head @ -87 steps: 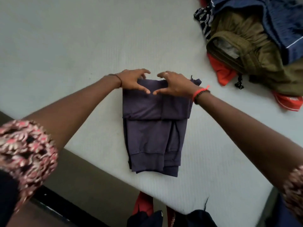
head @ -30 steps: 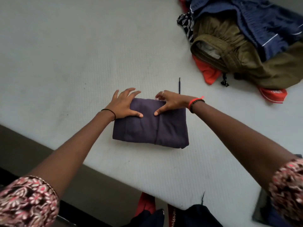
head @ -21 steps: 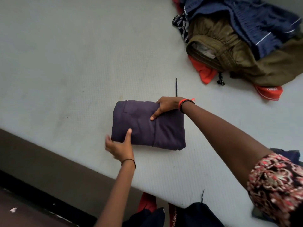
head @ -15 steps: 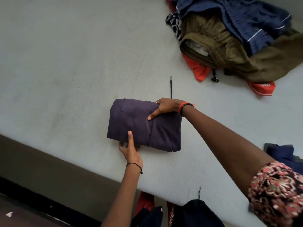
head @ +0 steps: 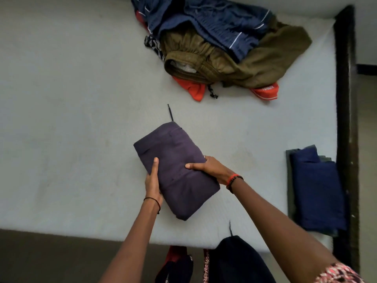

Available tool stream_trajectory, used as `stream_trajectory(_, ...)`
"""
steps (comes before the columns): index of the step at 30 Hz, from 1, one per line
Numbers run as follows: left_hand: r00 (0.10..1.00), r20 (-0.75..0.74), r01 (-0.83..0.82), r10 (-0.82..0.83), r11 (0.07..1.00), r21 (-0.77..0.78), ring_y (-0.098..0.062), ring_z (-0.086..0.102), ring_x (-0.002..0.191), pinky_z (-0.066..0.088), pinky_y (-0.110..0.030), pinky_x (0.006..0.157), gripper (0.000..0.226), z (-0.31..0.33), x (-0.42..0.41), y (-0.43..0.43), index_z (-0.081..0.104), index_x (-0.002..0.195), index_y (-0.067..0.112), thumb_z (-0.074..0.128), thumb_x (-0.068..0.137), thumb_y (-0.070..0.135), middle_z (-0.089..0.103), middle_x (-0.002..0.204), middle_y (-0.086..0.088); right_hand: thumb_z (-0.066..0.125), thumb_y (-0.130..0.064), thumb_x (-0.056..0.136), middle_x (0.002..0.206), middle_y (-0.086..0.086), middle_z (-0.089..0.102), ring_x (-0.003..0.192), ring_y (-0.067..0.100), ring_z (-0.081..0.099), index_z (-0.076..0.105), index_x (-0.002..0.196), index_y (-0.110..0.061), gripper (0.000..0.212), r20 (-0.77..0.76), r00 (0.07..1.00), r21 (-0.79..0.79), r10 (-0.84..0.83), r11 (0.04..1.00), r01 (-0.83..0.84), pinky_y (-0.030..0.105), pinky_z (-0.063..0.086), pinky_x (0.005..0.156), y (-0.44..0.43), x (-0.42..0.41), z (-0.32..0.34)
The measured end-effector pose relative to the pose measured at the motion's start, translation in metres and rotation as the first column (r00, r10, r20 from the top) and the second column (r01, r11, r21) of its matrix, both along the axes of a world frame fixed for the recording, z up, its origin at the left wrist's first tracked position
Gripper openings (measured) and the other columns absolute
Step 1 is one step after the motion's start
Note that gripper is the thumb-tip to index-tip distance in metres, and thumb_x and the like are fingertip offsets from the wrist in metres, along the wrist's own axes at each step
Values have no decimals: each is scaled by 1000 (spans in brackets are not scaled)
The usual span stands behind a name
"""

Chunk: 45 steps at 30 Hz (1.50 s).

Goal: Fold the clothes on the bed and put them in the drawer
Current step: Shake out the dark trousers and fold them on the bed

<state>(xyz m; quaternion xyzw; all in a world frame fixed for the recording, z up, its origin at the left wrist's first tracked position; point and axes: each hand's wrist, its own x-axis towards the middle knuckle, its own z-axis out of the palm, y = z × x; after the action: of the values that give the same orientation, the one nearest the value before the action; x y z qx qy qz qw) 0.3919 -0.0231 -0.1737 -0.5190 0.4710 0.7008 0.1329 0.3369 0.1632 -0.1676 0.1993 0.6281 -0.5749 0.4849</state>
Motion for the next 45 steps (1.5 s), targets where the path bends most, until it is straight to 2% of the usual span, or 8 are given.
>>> stream_trajectory(8, 885, -24, 464, -465, 877, 128, -19, 66, 103, 52, -40, 95, 55, 16, -5, 105, 60, 122, 25, 72, 75, 52, 69, 114, 2, 79, -26, 74, 105, 0, 73, 98, 17, 68, 67, 108, -13, 38, 24, 834, 65, -551, 833, 549, 34, 54, 88, 102, 104, 23)
stream_trajectory(17, 667, -95, 741, -739, 646, 180, -14, 62, 107, 48, -35, 99, 36, 9, 9, 227, 58, 116, 27, 61, 86, 48, 65, 116, 6, 74, -18, 80, 101, -1, 73, 92, 12, 69, 65, 106, -16, 27, -50, 684, 145, -728, 673, 726, 22, 54, 75, 214, 161, 16)
stream_trajectory(21, 546, 21, 804, -838, 517, -293, -26, 57, 110, 42, -34, 98, 23, -3, -5, 230, 63, 103, 19, 42, 100, 28, 61, 111, -5, 78, -23, 75, 108, -1, 71, 99, 13, 67, 64, 111, -16, 39, -32, 693, 140, -721, 683, 717, 24, 53, 83, 235, 168, -4)
stream_trajectory(25, 693, 383, 667, -611, 341, -662, -33, 49, 118, 32, -44, 101, 33, -5, -21, 193, 51, 119, 5, 55, 94, 26, 49, 126, -15, 80, -27, 70, 112, -1, 70, 103, 14, 66, 63, 114, -17, 49, -6, 734, 88, -679, 731, 677, 30, 50, 93, 242, 168, -9)
stream_trajectory(28, 666, 459, 738, -588, 430, -521, -37, 50, 115, 36, -43, 99, 54, -13, -18, 170, 47, 117, -3, 69, 84, 34, 49, 126, -22, 81, -20, 71, 110, -7, 69, 101, 8, 65, 58, 115, -24, 50, -87, 713, 96, -696, 707, 701, 22, 51, 86, 240, 166, -4)
stream_trajectory(35, 582, 142, 754, -801, 466, -463, -32, 62, 99, 44, -9, 69, 21, -18, 0, 192, 53, 97, 7, 58, 84, -8, 61, 93, -10, 80, -9, 72, 107, -15, 63, 91, -7, 61, 48, 121, -30, 62, -127, 804, 95, -581, 800, 593, 5, 46, 69, 253, 155, 7)
stream_trajectory(39, 341, 1, 908, -940, 329, -260, -18, 61, 99, 50, -19, 83, 21, -18, 12, 221, 61, 109, 13, 47, 95, 5, 65, 108, -3, 80, -10, 73, 111, -13, 63, 97, -1, 60, 48, 125, -28, 64, -122, 804, 104, -581, 798, 593, 5, 47, 70, 255, 154, 4)
stream_trajectory(45, 337, -126, 934, -933, 348, -80, -19, 55, 116, 43, -34, 99, 40, -26, 16, 206, 51, 126, 19, 27, 103, 40, 59, 123, -1, 79, -3, 71, 114, 0, 68, 103, 12, 64, 57, 117, -25, 55, -80, 753, 100, -653, 746, 658, 21, 51, 84, 253, 171, -2)
